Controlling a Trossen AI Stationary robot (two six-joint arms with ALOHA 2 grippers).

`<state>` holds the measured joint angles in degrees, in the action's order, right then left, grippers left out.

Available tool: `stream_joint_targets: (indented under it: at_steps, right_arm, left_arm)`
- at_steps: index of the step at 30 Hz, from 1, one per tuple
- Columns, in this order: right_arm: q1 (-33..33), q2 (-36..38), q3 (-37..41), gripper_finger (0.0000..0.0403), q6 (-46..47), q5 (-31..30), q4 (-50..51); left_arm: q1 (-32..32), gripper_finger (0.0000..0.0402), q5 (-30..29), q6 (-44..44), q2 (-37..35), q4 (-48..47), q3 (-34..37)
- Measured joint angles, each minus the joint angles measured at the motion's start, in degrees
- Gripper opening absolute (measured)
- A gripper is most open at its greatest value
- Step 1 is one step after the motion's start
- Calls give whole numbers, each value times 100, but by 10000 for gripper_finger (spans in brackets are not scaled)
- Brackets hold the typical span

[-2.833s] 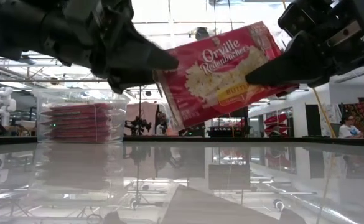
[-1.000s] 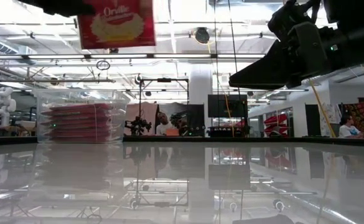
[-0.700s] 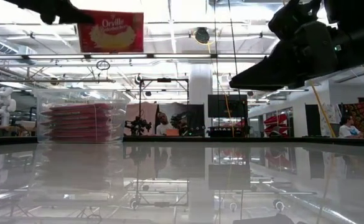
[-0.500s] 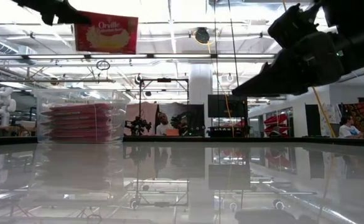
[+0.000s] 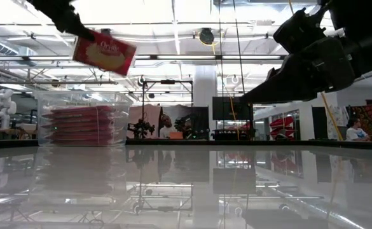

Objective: Sort popcorn bags into baskets
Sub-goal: Put the red popcorn bag into the transparent container

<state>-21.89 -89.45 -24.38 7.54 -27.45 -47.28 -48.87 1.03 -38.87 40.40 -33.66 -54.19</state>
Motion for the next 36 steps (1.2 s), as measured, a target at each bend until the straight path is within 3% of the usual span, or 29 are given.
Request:
stream_joint_targets:
  at_steps: [5, 7, 13, 18, 36]
  right_arm:
    - [-16, 0, 2, 171, 166, 539, 73]
    - [-21, 0, 2, 171, 231, 683, 72]
    - [-81, 0, 2, 171, 268, 681, 61]
    - [-77, 0, 2, 171, 336, 679, 65]
    - [-79, 0, 2, 171, 256, 683, 85]
  left_arm:
    - [-798, 22, 864, 212, 428, -1031, -444]
    - [-1113, 23, 906, 211, 528, -1295, -515]
    - [-1817, 20, 1476, 460, 722, -1639, -628]
    - [-2032, 23, 2317, 860, 726, -2010, -606]
    - [-2027, 26, 2148, 899, 724, -2005, -182]
